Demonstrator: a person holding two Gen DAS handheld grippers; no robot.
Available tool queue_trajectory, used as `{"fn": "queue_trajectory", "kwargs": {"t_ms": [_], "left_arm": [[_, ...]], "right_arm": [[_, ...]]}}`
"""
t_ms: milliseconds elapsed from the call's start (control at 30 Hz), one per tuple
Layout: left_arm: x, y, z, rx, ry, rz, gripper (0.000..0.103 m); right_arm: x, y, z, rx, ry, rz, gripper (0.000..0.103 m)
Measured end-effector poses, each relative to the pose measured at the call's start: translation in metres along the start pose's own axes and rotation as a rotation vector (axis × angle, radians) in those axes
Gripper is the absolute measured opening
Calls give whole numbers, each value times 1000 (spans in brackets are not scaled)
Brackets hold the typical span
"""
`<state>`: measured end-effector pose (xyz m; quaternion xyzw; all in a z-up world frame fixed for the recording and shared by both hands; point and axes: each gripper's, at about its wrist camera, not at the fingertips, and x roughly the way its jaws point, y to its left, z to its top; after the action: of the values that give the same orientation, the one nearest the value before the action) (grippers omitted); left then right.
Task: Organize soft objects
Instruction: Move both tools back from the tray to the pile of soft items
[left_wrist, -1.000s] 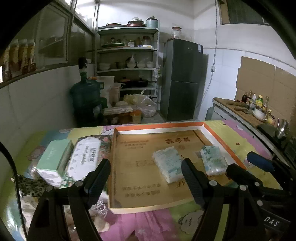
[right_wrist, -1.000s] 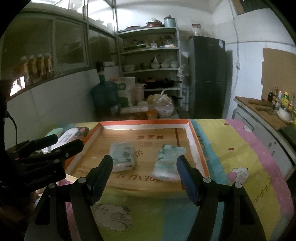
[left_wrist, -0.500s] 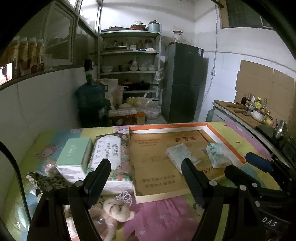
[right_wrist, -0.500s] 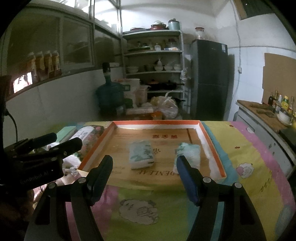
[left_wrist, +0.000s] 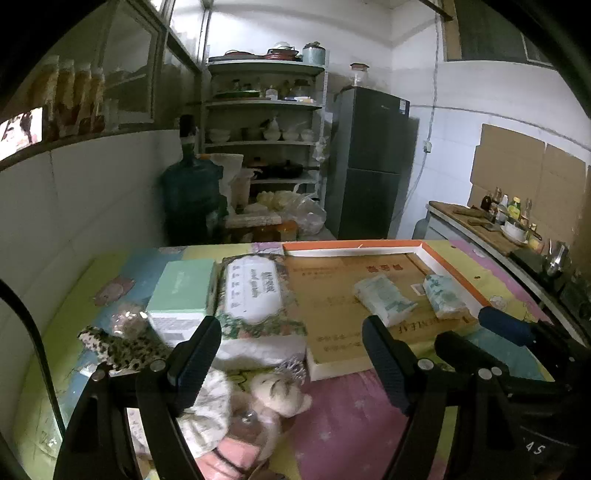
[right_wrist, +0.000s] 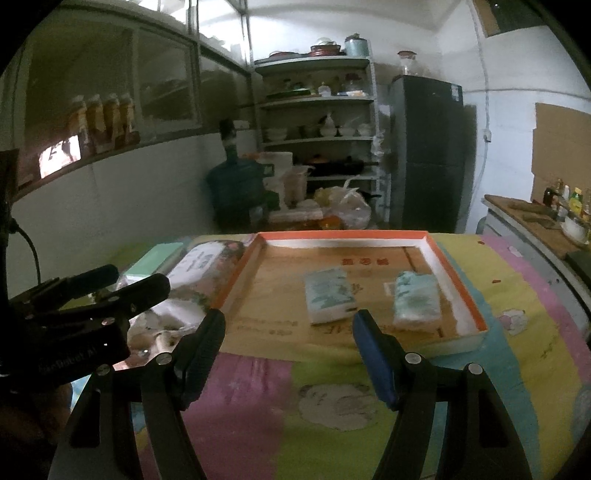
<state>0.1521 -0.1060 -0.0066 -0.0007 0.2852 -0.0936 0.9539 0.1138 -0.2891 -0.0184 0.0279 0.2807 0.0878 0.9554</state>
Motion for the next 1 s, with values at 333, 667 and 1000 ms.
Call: {"fn": "queue_trajectory", "kwargs": {"t_ms": [333, 667, 1000], "left_arm": [[-12, 39, -10, -46, 1, 22, 78], [-25, 86, -23, -96, -14, 84, 78], [-36, 140, -41, -157, -1, 159, 78]], "right_arm": [[8, 40, -5, -5, 27, 51, 73], [12, 84, -6, -48, 44, 90, 73], [27, 119, -14, -66, 83, 129, 73]]}}
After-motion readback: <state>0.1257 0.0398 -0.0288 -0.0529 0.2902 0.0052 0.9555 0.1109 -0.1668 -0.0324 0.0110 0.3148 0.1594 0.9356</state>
